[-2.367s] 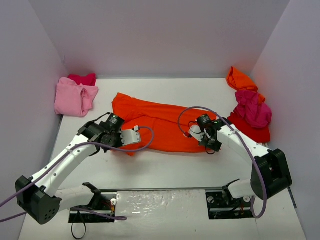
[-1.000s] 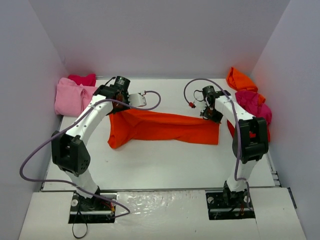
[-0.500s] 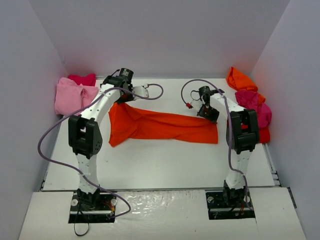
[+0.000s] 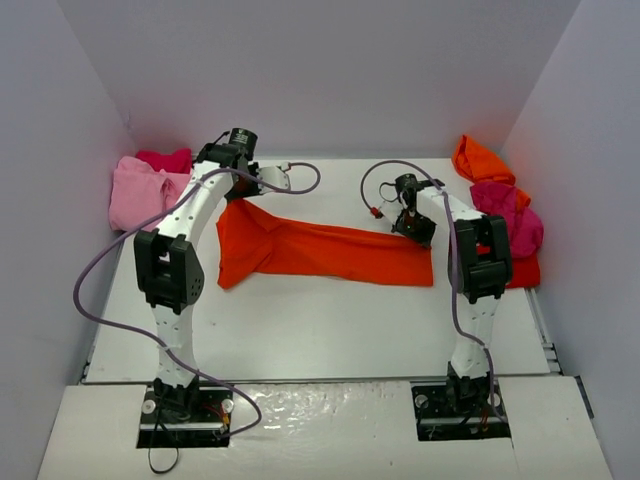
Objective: Fold and stack the t-shirts
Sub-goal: Fold the other side of the tshirt into a rectangle
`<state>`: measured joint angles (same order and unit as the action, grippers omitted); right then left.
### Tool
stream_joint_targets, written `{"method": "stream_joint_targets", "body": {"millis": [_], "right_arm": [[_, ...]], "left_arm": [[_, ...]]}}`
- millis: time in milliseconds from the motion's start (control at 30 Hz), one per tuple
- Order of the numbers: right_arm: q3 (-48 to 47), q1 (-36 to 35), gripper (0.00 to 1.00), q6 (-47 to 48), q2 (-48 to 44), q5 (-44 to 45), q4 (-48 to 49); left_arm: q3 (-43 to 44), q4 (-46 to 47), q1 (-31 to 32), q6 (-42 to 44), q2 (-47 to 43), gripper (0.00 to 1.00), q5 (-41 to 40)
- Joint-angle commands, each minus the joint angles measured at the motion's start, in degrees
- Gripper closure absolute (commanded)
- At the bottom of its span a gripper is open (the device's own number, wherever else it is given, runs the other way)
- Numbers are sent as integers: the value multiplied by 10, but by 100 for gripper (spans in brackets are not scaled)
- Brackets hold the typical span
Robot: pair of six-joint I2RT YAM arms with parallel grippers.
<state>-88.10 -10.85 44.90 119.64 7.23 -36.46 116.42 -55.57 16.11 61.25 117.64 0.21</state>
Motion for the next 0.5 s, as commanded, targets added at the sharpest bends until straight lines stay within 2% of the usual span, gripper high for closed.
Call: {"method": "stream_joint_targets", "body": {"millis": [0,400,433,467], "right_arm": [[-40,2,100,-16,1,-1,-11],[-85,0,99,-44,26,26,-11],[-87,0,96,-47,33,25,-10],[-93,0,85,-51,41,27,-10]], "left_arm": [[39,-12,-12,28,-18,100,-4],[118,-16,-27,38,66,100,15],[118,-16,-27,39,73,100,17],[117,-15,-27,39,79,100,18]]}}
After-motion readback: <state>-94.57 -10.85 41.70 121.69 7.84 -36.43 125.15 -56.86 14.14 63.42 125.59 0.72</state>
